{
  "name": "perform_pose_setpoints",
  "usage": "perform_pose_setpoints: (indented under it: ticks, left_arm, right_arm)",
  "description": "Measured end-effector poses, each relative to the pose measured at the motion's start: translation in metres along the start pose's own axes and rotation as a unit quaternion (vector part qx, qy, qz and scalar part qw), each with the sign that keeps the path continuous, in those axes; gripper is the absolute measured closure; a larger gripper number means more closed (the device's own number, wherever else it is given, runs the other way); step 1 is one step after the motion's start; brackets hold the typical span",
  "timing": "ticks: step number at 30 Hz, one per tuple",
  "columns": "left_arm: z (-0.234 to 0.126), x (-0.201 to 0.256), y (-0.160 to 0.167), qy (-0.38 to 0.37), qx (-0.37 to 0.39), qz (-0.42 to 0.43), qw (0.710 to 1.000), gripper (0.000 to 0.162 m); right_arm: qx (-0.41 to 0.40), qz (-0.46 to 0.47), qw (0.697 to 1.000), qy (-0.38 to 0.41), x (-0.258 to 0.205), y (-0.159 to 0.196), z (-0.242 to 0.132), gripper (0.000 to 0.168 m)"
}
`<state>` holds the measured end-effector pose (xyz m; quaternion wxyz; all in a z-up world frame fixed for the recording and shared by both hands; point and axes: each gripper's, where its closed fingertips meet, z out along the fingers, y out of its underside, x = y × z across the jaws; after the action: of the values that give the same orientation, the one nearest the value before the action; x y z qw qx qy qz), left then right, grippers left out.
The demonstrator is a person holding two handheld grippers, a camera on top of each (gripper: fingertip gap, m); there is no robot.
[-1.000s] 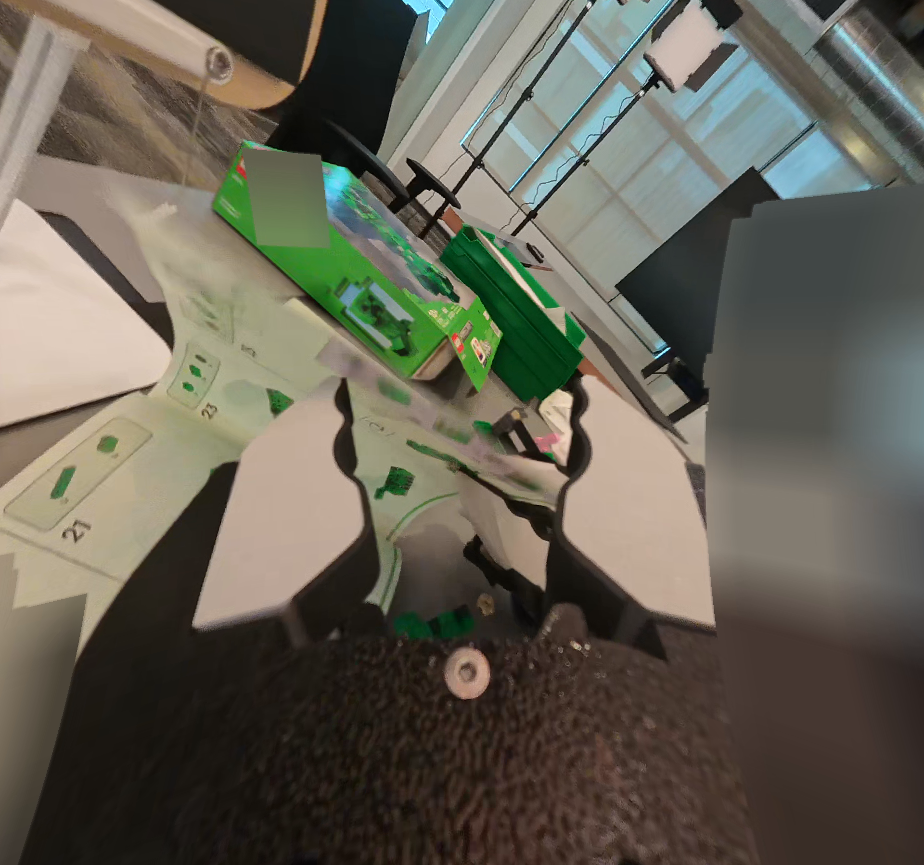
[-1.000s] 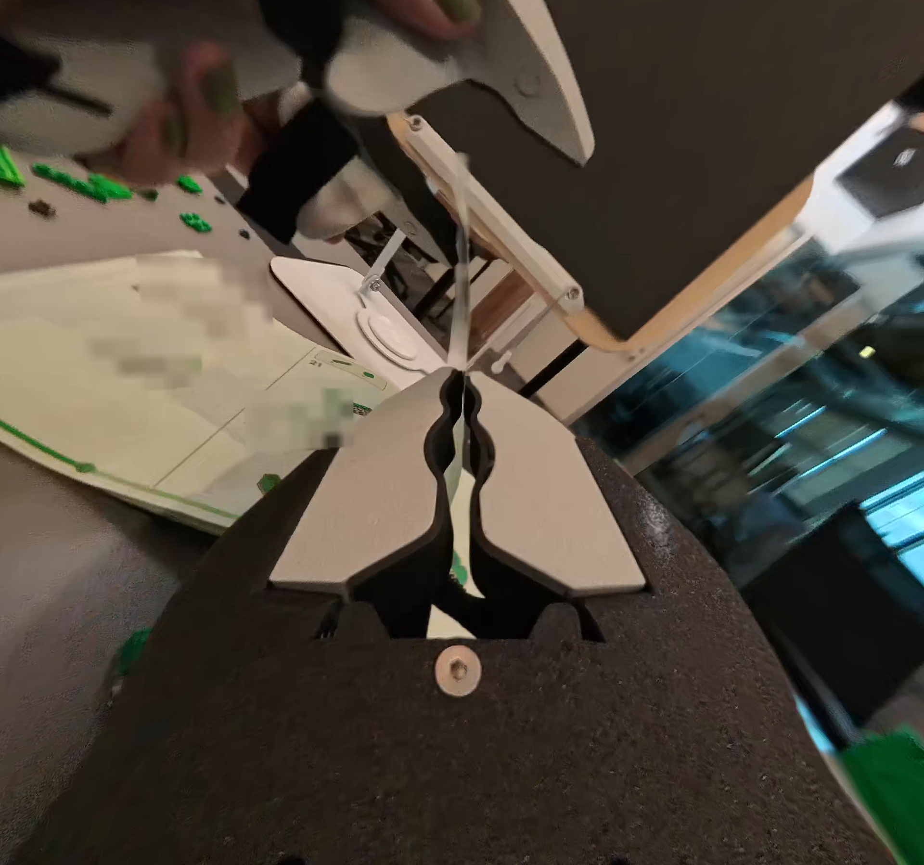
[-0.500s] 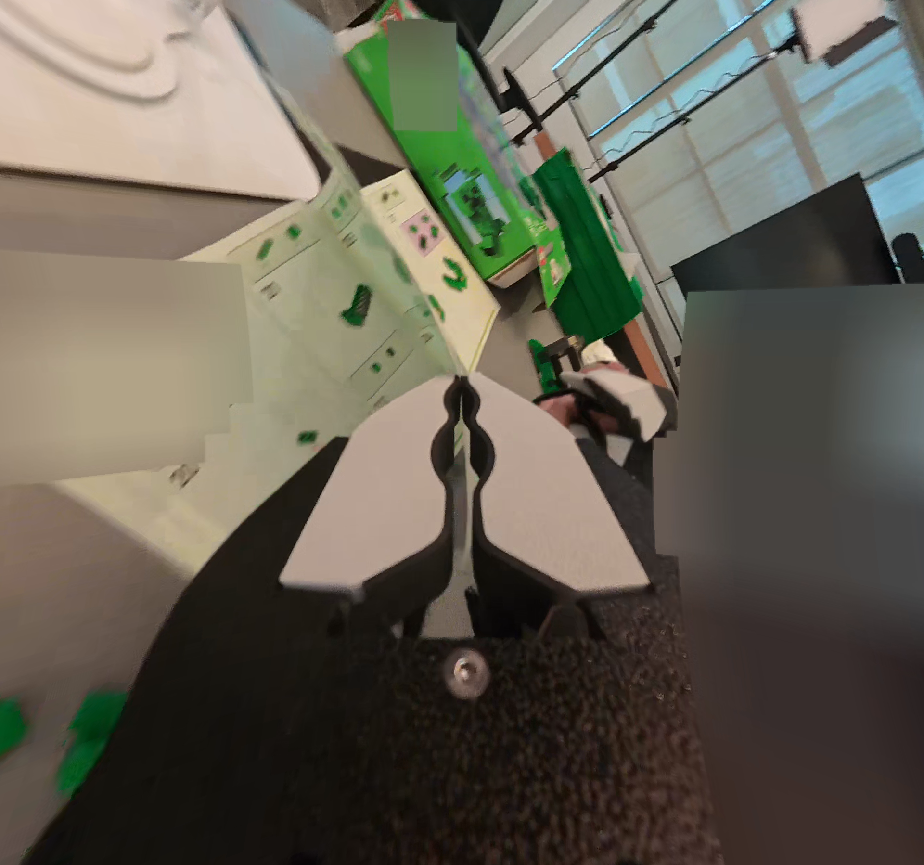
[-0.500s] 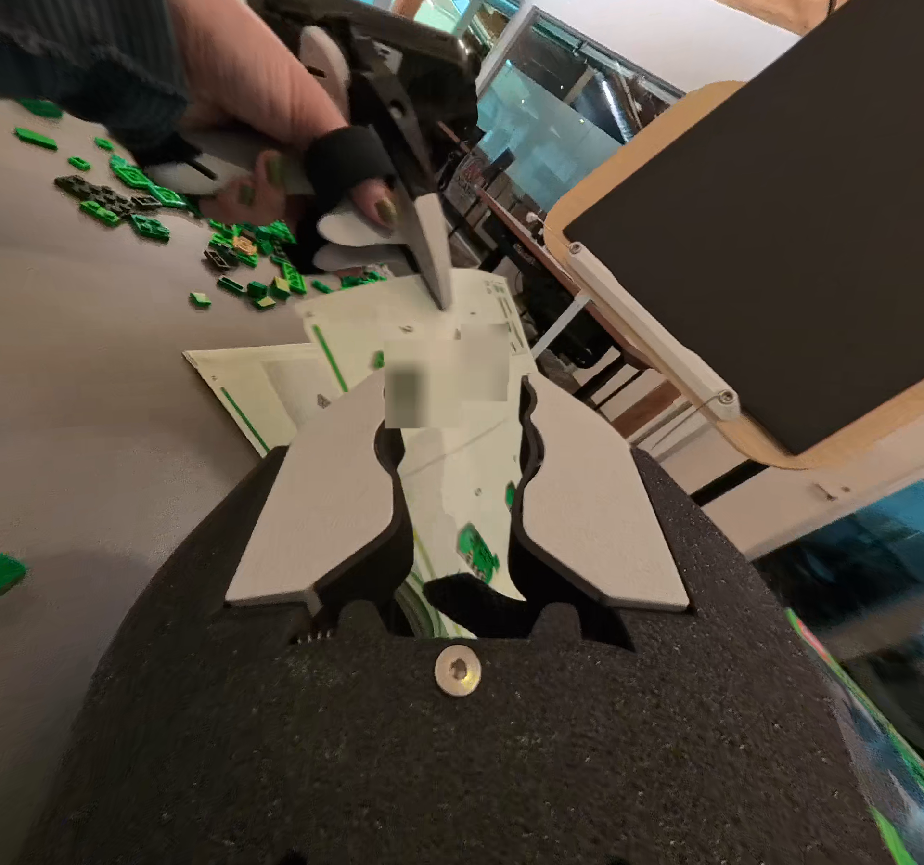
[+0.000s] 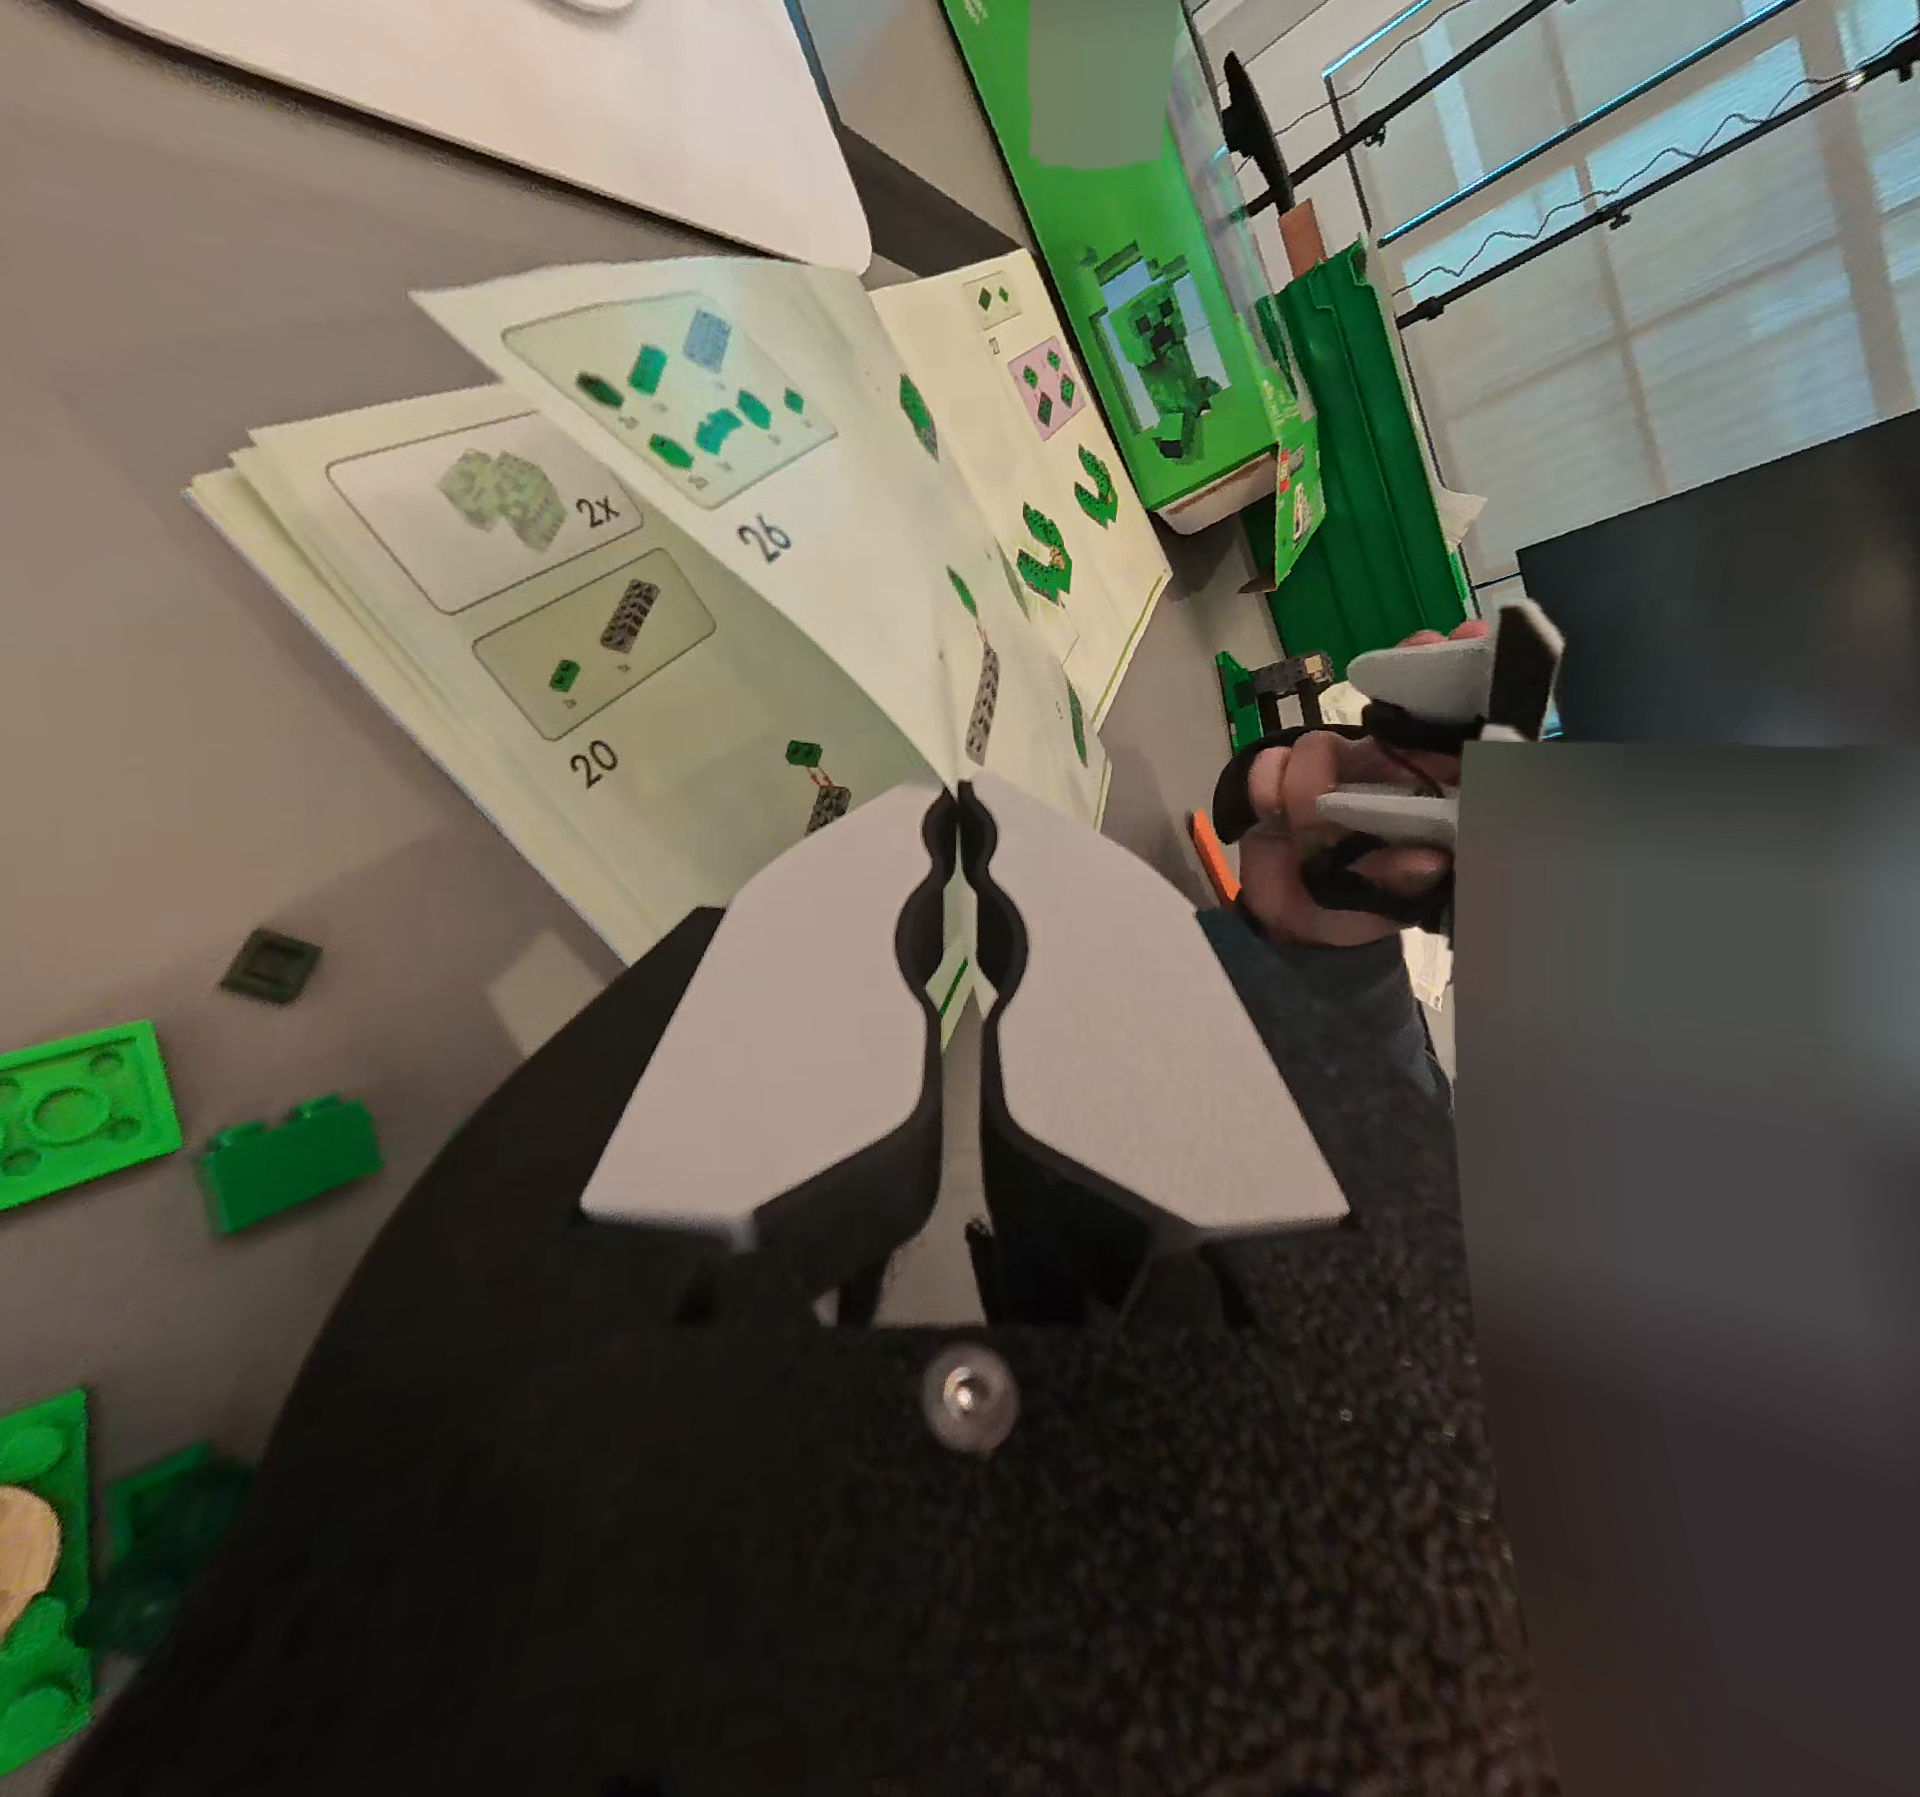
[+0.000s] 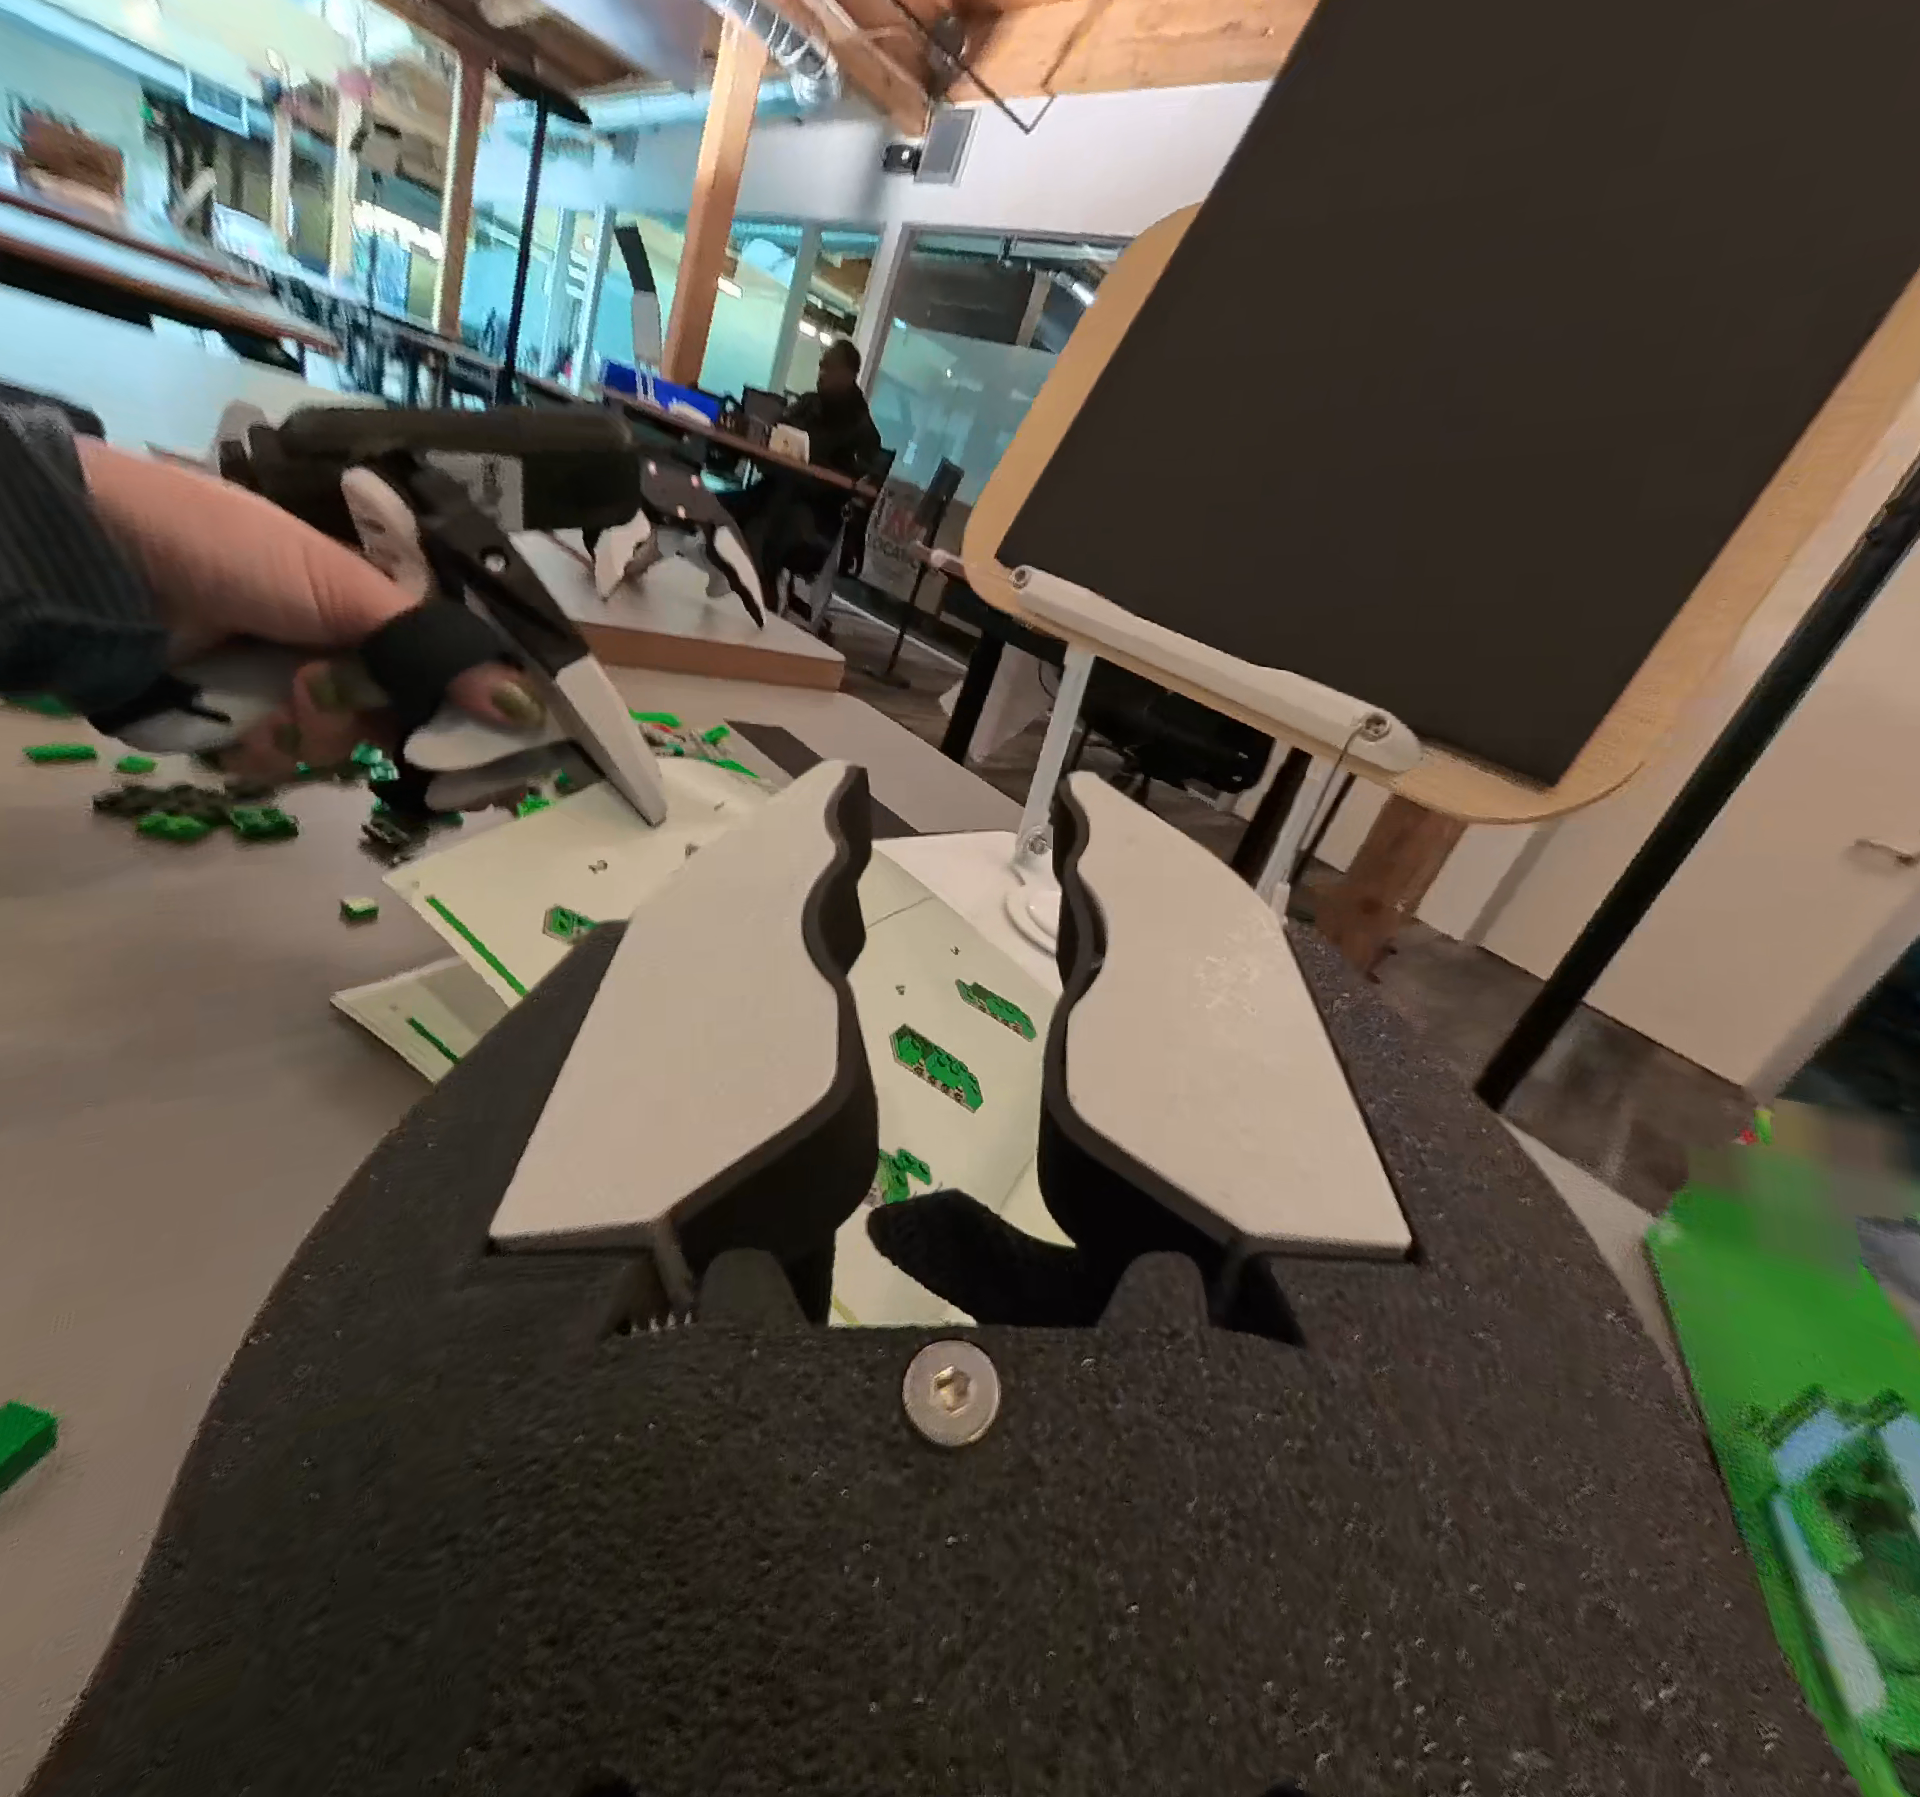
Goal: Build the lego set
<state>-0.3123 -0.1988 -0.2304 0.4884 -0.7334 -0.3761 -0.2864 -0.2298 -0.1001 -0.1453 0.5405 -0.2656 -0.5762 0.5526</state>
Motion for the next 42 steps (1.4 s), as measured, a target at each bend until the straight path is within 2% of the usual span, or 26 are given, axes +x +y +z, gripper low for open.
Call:
perform_pose_setpoints:
  ticks: [7,12,14,16,19,21,23,25,27,31,33,36,39,42]
  left_arm:
    - [0.0,0.0,-0.001,0.003,0.002,0.0,1.0,0.162]
    - [0.019,0.028,-0.012,0.058,0.023,0.016,0.998,0.162]
    - [0.04,0.047,-0.015,0.086,0.017,0.027,0.996,0.162]
    - [0.064,0.069,-0.02,0.122,0.006,0.034,0.992,0.162]
    - [0.101,0.1,-0.029,0.162,-0.01,0.047,0.986,0.162]
    - [0.125,0.119,-0.033,0.18,-0.022,0.059,0.982,0.161]
    - [0.143,0.137,-0.028,0.207,-0.048,0.077,0.974,0.136]
    - [0.152,0.155,-0.022,0.24,-0.068,0.089,0.964,0.121]
    - [0.153,0.164,-0.023,0.246,-0.052,0.112,0.961,0.111]
    - [0.125,0.149,-0.046,0.189,0.082,0.16,0.965,0.103]
    - [0.099,0.131,-0.056,0.137,0.167,0.182,0.959,0.107]
    - [0.065,0.104,-0.057,0.049,0.254,0.207,0.944,0.111]
    - [0.044,0.081,-0.052,-0.049,0.301,0.266,0.914,0.115]
    - [0.044,0.074,-0.043,-0.09,0.305,0.327,0.89,0.119]
  right_arm:
    - [0.081,0.129,0.988,-0.007,0.024,-0.018,-0.016,0.136]
    - [0.123,0.151,0.981,0.01,0.047,-0.031,-0.034,0.143]
    - [0.064,0.133,0.987,0.055,0.068,-0.015,-0.041,0.149]
    - [-0.048,0.124,0.987,0.086,0.084,0.016,-0.044,0.152]
    - [-0.216,0.111,0.964,0.112,0.092,0.058,-0.05,0.156]
    - [-0.29,0.096,0.939,0.156,0.101,0.077,-0.059,0.162]
    - [-0.346,0.106,0.916,0.171,0.105,0.094,-0.067,0.166]
    - [-0.389,0.142,0.894,0.172,0.102,0.113,-0.072,0.168]
    - [-0.421,0.163,0.876,0.172,0.098,0.13,-0.077,0.168]
    - [-0.437,0.175,0.861,0.193,0.099,0.142,-0.081,0.168]
    - [-0.436,0.186,0.858,0.2,0.1,0.145,-0.082,0.168]
    - [-0.443,0.191,0.85,0.21,0.101,0.152,-0.088,0.168]
    - [-0.45,0.195,0.845,0.211,0.103,0.157,-0.093,0.168]
    - [-0.448,0.196,0.846,0.214,0.105,0.159,-0.095,0.168]
